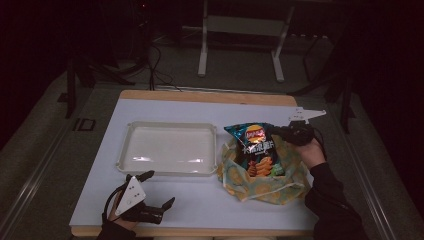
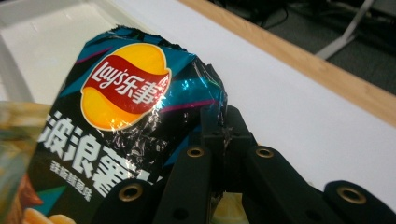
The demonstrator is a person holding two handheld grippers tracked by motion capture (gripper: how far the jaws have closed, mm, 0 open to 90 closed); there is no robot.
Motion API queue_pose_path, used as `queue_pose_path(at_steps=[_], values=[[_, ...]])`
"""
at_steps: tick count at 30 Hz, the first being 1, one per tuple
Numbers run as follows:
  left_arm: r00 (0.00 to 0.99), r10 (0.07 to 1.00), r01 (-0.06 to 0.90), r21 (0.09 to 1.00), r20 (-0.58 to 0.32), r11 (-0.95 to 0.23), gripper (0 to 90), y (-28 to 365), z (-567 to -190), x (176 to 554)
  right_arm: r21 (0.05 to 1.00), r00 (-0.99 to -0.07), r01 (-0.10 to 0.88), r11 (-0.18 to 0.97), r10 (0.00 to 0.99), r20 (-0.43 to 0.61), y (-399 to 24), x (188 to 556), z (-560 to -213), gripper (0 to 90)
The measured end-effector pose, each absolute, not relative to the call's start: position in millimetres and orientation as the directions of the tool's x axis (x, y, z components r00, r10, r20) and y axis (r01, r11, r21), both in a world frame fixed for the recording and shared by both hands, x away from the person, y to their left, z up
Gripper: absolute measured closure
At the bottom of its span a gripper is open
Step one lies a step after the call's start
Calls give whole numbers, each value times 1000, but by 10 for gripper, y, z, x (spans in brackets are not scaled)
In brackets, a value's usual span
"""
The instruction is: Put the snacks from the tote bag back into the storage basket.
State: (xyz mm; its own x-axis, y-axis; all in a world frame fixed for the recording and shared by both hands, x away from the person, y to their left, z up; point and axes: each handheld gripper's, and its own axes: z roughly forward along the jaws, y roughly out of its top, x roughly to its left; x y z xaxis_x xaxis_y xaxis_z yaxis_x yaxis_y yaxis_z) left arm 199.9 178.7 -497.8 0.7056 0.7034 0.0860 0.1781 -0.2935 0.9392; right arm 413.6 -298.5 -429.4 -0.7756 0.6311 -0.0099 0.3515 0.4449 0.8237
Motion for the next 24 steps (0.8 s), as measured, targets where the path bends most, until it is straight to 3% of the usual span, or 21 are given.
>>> queue_pose_path(at_steps=[24], values=[[705,704,179,939,87,-295,1,1773,-4973,1999,901,-816,236,365,578,-21,-3136,3845,-3869,900]])
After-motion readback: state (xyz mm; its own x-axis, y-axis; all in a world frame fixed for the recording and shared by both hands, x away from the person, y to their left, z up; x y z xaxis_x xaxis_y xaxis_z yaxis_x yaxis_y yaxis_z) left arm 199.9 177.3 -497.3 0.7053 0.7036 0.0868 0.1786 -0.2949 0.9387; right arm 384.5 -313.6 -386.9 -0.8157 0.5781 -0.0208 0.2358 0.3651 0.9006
